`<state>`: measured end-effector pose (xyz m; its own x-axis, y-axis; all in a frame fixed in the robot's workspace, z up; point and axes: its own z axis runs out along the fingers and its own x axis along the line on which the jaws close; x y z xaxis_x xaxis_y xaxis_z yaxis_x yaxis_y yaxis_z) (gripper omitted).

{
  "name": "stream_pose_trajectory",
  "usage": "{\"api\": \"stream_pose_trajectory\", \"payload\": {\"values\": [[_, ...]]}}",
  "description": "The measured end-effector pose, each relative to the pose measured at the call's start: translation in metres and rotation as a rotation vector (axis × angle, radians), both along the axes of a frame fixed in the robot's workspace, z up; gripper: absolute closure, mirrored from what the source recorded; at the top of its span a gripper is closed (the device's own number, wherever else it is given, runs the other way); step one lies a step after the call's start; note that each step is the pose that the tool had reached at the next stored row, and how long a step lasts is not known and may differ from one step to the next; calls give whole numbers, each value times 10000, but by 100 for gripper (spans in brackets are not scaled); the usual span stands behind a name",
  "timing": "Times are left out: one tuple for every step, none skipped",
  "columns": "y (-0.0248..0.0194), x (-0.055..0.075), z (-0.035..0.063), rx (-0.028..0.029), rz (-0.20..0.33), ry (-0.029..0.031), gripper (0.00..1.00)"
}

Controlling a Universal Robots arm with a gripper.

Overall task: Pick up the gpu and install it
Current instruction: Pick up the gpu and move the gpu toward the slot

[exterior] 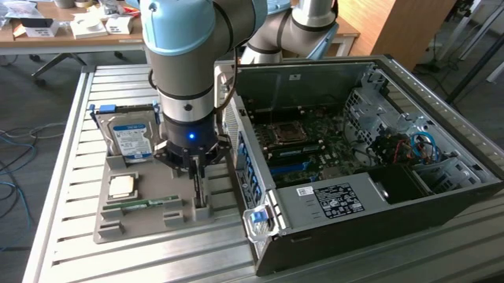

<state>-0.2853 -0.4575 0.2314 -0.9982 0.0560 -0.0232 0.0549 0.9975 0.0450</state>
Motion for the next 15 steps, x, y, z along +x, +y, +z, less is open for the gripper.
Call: {"api": "stream_pose_trajectory", "payload": {"values": [[0,0,0,0,5,0,74],[0,0,-1,1,7,0,74],[0,0,-1,1,7,0,74],[0,0,-1,1,7,0,74],[0,0,-1,4,7,0,74],[0,1,-1,8,7,-2,74],[1,1,3,12,7,-4,74],[1,0,13,12,7,-4,74],[0,0,25,9,6,-1,74],[0,0,35,7,6,0,74],[0,1,45,8,6,-1,74],[0,0,61,8,6,-1,74],[0,0,80,7,6,0,74],[0,0,100,8,6,-1,74],[0,0,121,8,6,-1,74]]}}
